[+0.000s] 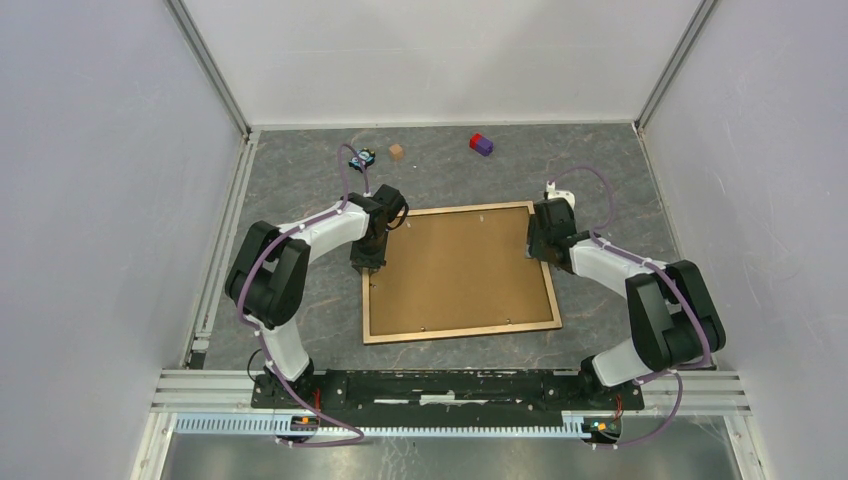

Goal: Put the photo into the frame

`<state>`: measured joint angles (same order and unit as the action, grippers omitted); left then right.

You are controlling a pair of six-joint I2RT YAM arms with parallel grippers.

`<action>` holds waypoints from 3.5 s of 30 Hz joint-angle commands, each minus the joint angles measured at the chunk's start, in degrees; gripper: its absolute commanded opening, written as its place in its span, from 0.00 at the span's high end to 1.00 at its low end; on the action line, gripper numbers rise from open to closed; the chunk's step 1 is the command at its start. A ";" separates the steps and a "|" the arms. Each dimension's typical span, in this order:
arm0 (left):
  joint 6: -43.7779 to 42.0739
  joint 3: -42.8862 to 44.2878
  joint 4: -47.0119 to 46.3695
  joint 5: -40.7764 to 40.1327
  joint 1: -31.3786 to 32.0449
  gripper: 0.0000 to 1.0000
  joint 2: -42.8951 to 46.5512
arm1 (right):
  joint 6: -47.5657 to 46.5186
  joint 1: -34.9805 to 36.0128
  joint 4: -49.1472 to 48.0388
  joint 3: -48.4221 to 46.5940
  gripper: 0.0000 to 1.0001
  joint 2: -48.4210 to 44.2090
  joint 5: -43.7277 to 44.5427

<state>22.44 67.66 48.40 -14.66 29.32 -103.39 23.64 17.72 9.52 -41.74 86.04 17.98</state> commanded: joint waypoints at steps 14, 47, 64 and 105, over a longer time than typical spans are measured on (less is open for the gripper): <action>-1.43 -0.01 -0.93 1.40 -0.44 0.98 0.30 | -0.96 -0.13 -1.77 1.22 0.47 2.19 1.74; -1.70 0.25 -0.97 2.25 -0.83 0.98 -0.10 | -2.65 -0.14 -2.08 2.50 0.51 -0.07 1.32; -1.68 -0.06 -1.21 2.96 -0.83 0.98 1.25 | -2.52 -0.15 -3.82 2.54 0.61 2.56 1.01; -3.10 5.85 -17.97 28.87 5.52 0.17 37.03 | 42.53 -1.37 9.19 21.76 1.00 -12.50 -3.60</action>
<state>20.05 73.14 36.05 12.27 34.85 -72.07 50.11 17.06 5.78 -27.40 73.10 15.46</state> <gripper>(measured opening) 0.830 0.197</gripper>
